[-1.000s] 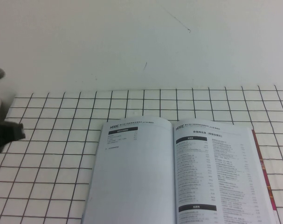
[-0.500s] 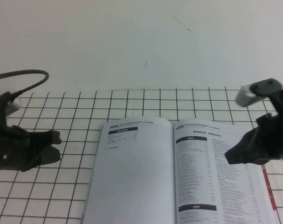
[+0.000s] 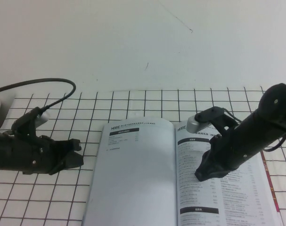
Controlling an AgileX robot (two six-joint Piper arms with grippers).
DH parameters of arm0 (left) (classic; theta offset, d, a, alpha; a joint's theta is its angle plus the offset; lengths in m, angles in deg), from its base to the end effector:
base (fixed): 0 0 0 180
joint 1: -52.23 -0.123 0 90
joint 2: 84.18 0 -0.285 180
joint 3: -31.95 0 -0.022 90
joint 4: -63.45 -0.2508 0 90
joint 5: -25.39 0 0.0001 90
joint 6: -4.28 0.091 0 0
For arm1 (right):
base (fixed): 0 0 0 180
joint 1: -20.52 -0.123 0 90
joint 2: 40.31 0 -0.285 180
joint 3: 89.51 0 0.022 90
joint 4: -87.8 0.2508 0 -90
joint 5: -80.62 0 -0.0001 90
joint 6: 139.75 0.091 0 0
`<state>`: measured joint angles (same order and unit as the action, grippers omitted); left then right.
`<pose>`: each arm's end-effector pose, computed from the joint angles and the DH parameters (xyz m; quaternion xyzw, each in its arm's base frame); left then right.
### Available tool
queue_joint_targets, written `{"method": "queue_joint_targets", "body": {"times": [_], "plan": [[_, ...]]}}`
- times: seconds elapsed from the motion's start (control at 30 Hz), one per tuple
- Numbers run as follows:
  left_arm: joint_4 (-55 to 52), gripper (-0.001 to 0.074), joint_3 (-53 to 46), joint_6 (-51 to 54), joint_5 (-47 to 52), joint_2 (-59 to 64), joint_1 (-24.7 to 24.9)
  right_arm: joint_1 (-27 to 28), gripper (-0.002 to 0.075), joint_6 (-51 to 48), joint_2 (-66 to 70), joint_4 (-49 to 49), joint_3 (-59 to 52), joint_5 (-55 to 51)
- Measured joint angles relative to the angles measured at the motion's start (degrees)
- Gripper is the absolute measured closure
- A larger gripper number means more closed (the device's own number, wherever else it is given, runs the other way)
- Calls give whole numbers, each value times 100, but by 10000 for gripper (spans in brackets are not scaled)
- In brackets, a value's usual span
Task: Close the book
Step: 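Close the open booklet and leave it lying on the table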
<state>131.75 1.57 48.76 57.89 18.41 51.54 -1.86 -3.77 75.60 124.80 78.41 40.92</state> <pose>0.3049 -0.0418 0.1808 -0.0942 0.9226 -0.2913 0.2345 0.3216 0.1703 0.1626 -0.3314 0.9100 0.2046 0.1426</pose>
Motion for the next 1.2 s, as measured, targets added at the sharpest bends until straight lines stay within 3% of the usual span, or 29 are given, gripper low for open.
{"method": "queue_joint_targets", "body": {"times": [0.33,0.67,1.2], "plan": [[990,739,45,1029,-138,1043,196,0,729,-55,442,-51,111,33],[1725,739,58,1480,23,1169,259,0,729,-73,489,-51,115,37],[2466,739,413,2069,430,1072,1423,0,729,-73,433,-156,115,145]]}}
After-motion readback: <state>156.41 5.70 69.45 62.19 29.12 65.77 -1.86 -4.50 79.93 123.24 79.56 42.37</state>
